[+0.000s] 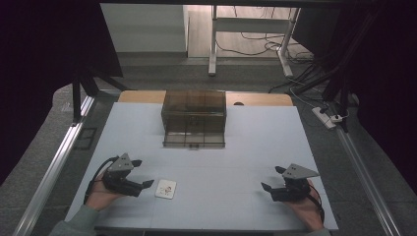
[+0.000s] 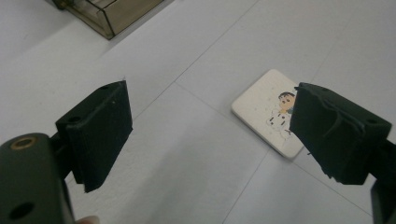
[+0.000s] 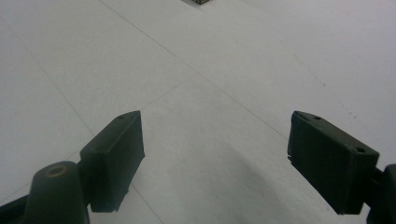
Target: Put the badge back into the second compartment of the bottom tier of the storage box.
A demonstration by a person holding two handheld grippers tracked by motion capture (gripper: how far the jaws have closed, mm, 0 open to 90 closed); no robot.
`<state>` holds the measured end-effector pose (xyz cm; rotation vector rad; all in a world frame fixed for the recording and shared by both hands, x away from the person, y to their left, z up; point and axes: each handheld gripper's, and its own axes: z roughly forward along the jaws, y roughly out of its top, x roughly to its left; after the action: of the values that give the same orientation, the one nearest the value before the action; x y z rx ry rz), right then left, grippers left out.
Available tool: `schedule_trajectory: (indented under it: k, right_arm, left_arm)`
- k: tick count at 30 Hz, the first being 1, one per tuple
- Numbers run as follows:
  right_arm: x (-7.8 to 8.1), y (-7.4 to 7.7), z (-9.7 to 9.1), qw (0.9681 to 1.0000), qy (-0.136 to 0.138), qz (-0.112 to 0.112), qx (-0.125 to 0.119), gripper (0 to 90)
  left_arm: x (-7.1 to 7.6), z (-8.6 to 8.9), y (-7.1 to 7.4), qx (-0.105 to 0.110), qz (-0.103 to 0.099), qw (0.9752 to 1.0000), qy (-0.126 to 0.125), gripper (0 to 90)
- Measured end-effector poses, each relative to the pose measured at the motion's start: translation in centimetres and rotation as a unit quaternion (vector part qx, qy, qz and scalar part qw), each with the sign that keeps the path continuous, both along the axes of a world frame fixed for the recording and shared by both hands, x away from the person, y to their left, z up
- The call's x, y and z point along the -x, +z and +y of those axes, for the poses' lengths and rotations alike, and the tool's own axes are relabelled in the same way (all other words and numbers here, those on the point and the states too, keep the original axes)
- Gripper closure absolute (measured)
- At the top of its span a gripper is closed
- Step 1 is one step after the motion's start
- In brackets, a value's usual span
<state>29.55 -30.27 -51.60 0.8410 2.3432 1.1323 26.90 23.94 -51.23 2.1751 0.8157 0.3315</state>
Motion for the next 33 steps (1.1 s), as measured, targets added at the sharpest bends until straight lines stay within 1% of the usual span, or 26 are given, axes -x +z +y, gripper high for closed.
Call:
schedule_trajectory:
  k: [4, 5, 6, 8, 12, 20, 29, 33]
  right_arm:
    - [0.0, 0.0, 0.0, 1.0, 0.0, -0.001, 0.0, 19.0]
    - [0.0, 0.1, 0.0, 1.0, 0.001, -0.004, -0.001, 19.2]
    - [0.1, 0.1, -0.1, 1.0, -0.003, -0.006, 0.003, 19.2]
    - [0.1, 0.1, -0.1, 1.0, -0.001, -0.005, 0.0, 19.2]
    - [0.1, 0.1, -0.2, 1.0, -0.003, -0.002, 0.002, 19.2]
    - [0.1, 0.0, -0.1, 1.0, -0.003, -0.001, 0.003, 19.2]
    - [0.1, 0.0, -0.1, 1.0, -0.002, 0.001, 0.006, 19.2]
    - [0.1, 0.0, -0.1, 1.0, -0.002, 0.001, 0.006, 19.2]
  left_arm:
    - [-0.2, -0.5, 0.2, -0.005, 0.002, 0.9999, -0.011, 13.1]
    - [-0.3, -0.6, 0.2, -0.007, 0.002, 0.9999, -0.014, 13.2]
    - [-0.4, -0.8, 0.2, -0.01, 0.004, 0.9998, -0.017, 13.3]
    - [-0.6, -1.1, 0.1, -0.015, 0.009, 0.9996, -0.022, 13.4]
    - [-1.0, -1.9, 0.0, -0.028, 0.013, 0.9989, -0.034, 13.3]
    - [-1.7, -3.2, 0.3, -0.035, 0.015, 0.9977, -0.056, 13.2]
    - [-2.8, -4.5, 0.6, -0.039, 0.03, 0.9956, -0.08, 13.2]
    - [-3.2, -4.9, 0.6, -0.049, 0.038, 0.9931, -0.099, 13.2]
